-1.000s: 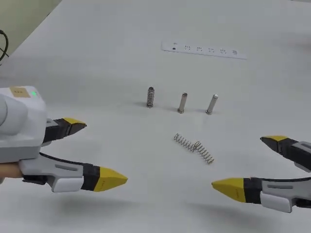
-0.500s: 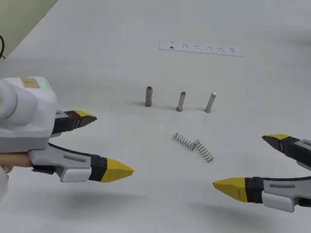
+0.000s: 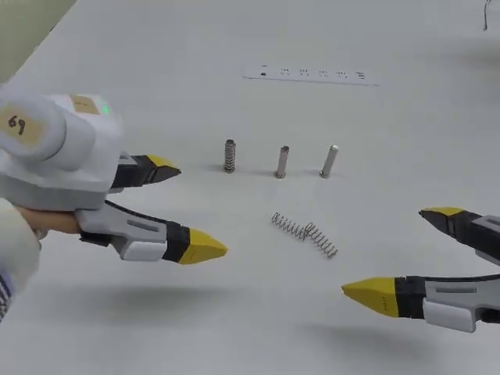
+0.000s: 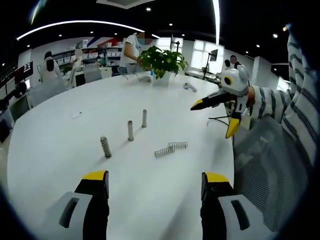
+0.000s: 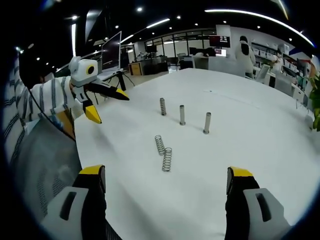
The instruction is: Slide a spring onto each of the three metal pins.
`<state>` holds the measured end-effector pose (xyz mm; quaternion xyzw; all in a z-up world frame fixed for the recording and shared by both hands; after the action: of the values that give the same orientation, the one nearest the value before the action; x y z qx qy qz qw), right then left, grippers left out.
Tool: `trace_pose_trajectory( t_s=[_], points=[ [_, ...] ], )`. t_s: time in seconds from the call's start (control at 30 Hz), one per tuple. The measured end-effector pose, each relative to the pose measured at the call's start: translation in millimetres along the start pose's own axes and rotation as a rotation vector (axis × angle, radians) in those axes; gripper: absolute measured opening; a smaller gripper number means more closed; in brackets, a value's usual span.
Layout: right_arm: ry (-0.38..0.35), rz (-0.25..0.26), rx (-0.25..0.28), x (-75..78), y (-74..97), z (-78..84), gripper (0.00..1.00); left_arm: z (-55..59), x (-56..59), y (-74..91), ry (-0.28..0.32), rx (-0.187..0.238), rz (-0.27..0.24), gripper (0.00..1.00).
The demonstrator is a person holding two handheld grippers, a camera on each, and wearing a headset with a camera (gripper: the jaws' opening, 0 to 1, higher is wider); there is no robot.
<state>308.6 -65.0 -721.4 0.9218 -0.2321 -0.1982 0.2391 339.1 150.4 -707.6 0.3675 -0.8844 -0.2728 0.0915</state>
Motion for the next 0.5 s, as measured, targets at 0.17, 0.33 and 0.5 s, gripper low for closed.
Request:
trace_pose_trajectory(
  t_s=[0.17, 0.33, 0.5],
  points=[
    [-0.008, -0.009, 0.008, -4.6, -1.2, -0.2, 1.0, -3.8, 3.1, -12.2, -0.005, -0.003, 0.053, 0.67],
    [-0.009, -0.01, 0.009, -7.5, -1.9, -0.3, 1.0, -4.5, 8.9, -24.9, -0.035, -0.017, 0.102, 0.63],
    [-0.024, -0.005, 0.012, -7.9, -1.7, 1.9, 1.0, 0.2, 13.5, -41.1, -0.098, -0.044, 0.12, 0.65]
  ],
)
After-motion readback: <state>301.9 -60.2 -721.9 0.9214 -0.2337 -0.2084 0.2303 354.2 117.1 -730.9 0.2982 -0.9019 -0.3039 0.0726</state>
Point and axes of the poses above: the centre of the closed fingertips' face, and the gripper's own axes: y roughly backward along the fingers, x roughly to its right, z roughly out of its underside, the point moved 3 cm from there along y, roughly backward along the fingers, and after that the axes turned 13 degrees about -z, right-handed, at the moved point
